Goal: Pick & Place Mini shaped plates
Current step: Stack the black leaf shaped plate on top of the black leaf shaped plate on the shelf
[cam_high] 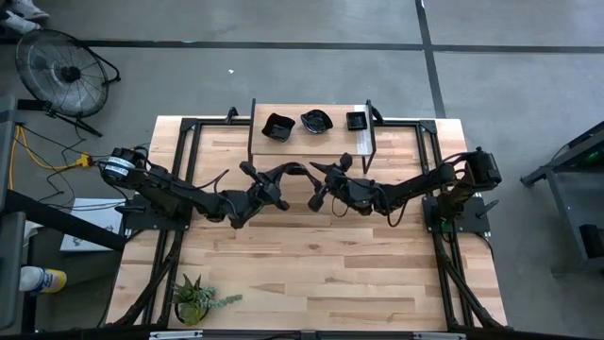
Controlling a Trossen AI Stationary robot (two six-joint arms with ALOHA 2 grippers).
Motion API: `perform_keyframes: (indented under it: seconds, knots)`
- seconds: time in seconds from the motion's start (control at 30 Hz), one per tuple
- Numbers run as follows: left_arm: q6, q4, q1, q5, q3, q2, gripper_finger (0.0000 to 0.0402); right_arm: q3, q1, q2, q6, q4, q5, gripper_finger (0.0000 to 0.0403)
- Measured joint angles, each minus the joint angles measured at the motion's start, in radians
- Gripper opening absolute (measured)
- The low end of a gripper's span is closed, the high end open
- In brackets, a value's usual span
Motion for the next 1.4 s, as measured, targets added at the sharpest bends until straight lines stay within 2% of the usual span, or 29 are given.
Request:
perform_keyframes:
  seconds: [0.23, 0.7, 1.13, 1.27, 1.4]
  knots:
    - [0.0, 0.0, 0.0, 0.0, 0.0, 0.0, 0.0, 0.0, 0.0, 0.0, 0.012, -0.01, -0.011, 0.0104]
    - [-0.001, 0.0, 0.0, 0.007, 0.0, 0.0, 0.0, 0.0, -0.002, 0.0, 0.011, -0.021, -0.032, 0.0007]
    - [0.001, -0.006, 0.0, 0.055, 0.0, -0.002, 0.0003, -0.002, -0.002, 0.0, 0.012, -0.023, -0.033, 0.0001]
    - [0.024, -0.019, 0.0, 0.073, 0.0, -0.002, 0.0023, -0.002, -0.002, 0.0, 0.011, -0.023, -0.037, 0.0001]
    - [0.033, -0.025, 0.0, 0.087, 0.0, -0.001, 0.006, -0.001, 0.0, 0.0, 0.003, -0.015, -0.073, 0.0001]
